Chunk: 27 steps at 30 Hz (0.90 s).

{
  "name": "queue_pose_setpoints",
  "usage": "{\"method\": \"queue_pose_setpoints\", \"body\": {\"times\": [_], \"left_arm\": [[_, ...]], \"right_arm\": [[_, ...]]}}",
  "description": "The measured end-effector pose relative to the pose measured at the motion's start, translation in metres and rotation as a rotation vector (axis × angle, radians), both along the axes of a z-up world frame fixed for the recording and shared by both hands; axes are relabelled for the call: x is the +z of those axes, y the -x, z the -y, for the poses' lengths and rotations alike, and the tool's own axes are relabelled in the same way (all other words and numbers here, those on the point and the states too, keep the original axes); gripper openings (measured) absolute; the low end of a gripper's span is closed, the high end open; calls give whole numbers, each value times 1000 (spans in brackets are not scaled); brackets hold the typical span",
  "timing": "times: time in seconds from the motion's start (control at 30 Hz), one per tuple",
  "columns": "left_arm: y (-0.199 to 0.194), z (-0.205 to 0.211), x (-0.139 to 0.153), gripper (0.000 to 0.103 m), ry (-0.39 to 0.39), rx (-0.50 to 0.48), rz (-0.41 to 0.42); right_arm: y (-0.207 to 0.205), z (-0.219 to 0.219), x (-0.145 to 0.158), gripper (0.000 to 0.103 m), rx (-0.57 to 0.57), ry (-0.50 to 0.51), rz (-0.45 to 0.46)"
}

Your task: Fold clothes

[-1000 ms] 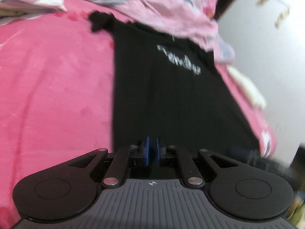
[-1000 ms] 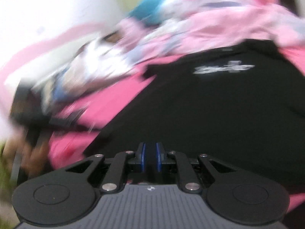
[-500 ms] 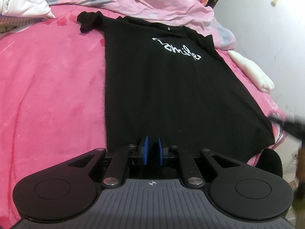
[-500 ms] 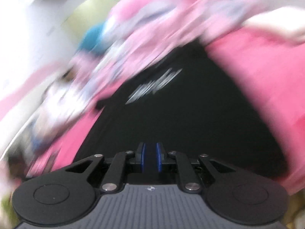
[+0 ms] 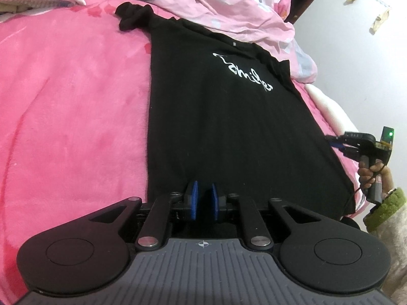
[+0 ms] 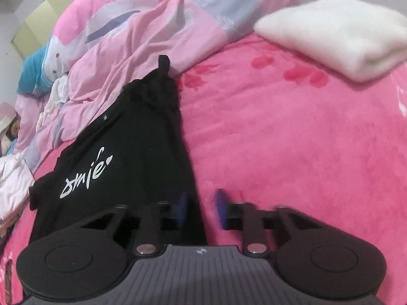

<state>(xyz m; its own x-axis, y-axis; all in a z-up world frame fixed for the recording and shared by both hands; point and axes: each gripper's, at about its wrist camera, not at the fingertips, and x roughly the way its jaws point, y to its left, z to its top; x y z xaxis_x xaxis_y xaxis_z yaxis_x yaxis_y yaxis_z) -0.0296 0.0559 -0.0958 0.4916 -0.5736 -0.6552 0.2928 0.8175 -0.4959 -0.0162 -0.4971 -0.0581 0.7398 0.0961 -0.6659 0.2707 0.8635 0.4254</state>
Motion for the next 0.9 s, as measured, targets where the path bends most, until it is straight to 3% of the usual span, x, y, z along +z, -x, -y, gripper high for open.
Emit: {"method": "queue_pose_setpoints", "body": {"times": [0.17,0.3,0.43,0.53,0.6,0.83,0.87,0.9], "left_arm": [[-1,0,0,13,3,-6,-1],[0,2,1,13,-15,-12,11],[0,2,1,13,-20,-15,15],[0,1,1,13,-20,-16,13],[0,1,1,13,-19,-14,11],[-1,3,3,13,-28,-7,-2],[-1,3,3,13,-28,-5,-4],[-1,3,3,13,-27,-4,-6]], "right_arm": [[-5,6,4,0,-27,57,33],[-16,15,-12,0,-63,44,18],[1,26,0,2,-82,-24,36],[28,40,11,14,-61,-157,46],[51,43,16,30,-48,-196,34],[94,28,-4,28,-11,-175,-78],[97,28,-7,25,-17,-183,-68],[99,29,-8,11,-25,-192,-54]]}}
